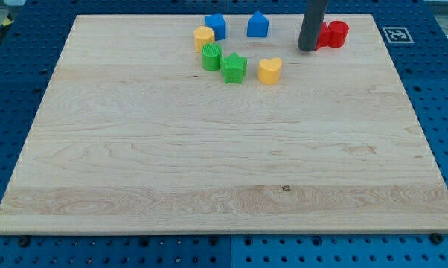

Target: Slide the yellow hexagon closer to blue triangle

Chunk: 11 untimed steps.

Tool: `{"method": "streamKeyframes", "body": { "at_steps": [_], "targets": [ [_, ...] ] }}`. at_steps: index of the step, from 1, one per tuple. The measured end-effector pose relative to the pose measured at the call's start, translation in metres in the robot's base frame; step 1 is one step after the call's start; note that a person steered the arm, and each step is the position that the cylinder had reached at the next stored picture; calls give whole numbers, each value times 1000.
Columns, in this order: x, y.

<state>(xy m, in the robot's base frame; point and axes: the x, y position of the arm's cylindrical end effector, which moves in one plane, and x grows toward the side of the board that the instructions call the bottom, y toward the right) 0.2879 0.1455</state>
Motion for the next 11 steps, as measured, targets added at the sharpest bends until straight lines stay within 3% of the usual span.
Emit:
{"method": "streamKeyframes", "body": {
  "at_steps": [3,6,8,11],
  "targets": [
    [-8,-39],
    [-8,-154],
    [-40,-176],
    [-41,-263]
  ]
}}
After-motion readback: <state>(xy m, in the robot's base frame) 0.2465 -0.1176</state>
